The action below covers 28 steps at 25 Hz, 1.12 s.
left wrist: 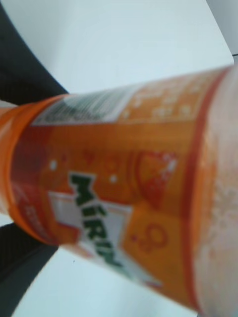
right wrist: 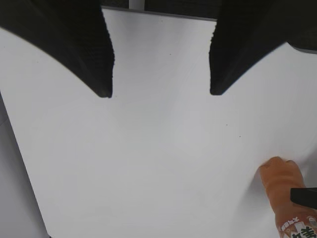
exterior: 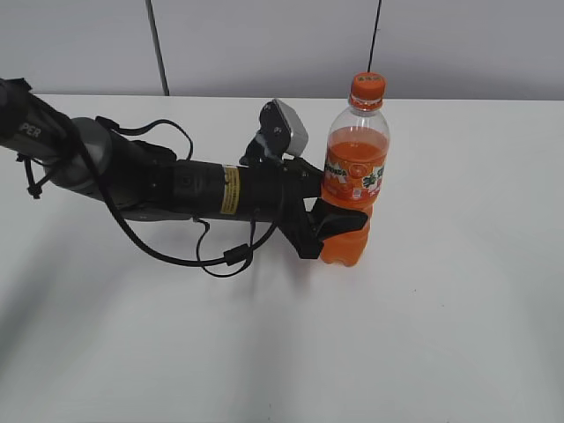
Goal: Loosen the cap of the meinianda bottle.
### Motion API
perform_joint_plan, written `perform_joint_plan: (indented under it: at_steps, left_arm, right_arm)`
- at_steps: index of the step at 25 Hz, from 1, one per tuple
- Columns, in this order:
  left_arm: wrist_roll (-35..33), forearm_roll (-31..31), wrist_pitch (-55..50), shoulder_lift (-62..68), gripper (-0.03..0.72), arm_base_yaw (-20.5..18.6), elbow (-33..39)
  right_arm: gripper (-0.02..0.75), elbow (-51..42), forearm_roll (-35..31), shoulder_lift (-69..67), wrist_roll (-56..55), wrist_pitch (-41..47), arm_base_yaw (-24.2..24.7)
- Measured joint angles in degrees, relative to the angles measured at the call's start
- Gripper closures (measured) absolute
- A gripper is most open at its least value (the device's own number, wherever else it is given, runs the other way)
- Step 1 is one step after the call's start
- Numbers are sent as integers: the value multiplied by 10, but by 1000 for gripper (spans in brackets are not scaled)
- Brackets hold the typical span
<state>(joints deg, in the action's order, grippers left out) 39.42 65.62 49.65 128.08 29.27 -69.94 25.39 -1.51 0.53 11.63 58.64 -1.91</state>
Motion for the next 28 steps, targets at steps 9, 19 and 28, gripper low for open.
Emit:
perform_joint_plan:
  at_steps: [9, 19, 28]
  left_arm:
    - [0, 0, 0, 0, 276, 0, 0]
    - [0, 0, 0, 0, 276, 0, 0]
    - [0, 0, 0, 0, 276, 0, 0]
  right_arm:
    - [279, 0, 0, 0, 0, 0, 0]
    - [279, 25, 0, -5, 0, -19, 0]
    - [314, 128, 0, -151, -32, -20, 0]
